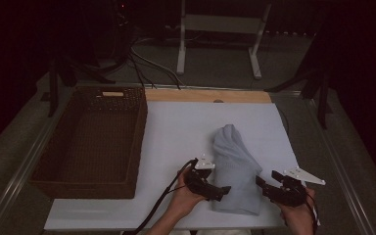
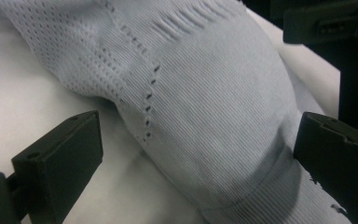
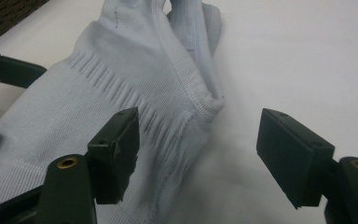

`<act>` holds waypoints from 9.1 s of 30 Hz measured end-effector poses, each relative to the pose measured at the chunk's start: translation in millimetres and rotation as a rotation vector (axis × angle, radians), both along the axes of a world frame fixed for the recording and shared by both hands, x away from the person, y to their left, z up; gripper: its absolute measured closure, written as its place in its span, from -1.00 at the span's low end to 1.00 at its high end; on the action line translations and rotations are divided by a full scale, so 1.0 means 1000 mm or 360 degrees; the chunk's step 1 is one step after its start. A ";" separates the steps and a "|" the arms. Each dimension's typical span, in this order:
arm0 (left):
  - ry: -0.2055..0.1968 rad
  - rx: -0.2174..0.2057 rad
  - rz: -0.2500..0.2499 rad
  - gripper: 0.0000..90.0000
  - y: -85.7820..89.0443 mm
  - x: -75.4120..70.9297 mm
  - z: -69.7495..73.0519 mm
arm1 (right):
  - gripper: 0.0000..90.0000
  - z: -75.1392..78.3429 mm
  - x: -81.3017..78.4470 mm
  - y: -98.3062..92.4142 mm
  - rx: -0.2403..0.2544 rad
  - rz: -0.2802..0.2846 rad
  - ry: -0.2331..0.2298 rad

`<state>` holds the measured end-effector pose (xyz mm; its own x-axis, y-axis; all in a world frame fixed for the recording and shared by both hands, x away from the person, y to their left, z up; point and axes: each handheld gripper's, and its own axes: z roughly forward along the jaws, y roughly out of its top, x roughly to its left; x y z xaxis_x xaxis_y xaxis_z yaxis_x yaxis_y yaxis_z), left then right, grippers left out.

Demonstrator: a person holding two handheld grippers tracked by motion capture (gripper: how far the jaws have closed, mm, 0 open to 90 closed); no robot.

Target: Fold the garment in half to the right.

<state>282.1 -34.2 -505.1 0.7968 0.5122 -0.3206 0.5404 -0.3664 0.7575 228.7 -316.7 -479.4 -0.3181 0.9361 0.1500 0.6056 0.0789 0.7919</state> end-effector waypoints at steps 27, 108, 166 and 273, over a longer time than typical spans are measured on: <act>0.0035 0.0023 -0.0124 0.15 0.001 -0.007 -0.003 | -0.15 -0.002 -0.003 0.008 -0.0025 0.0066 0.0058; -0.0092 0.0114 0.0068 0.73 0.061 -0.011 0.012 | 0.13 -0.019 0.054 0.091 -0.0107 0.0273 0.0183; -0.0063 0.0146 0.0084 0.66 0.059 -0.014 0.002 | -0.11 -0.033 0.020 0.080 -0.0157 0.0331 0.0338; -0.0020 0.0144 0.0046 0.66 0.049 -0.028 0.003 | 0.74 -0.021 -0.002 0.077 -0.0180 0.0459 0.0381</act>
<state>253.7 15.1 -502.4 0.7851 0.5613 -0.2619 0.5422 -0.4184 0.7287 227.0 -240.2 -500.7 -0.5391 0.8283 0.1526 0.7122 0.3516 0.6076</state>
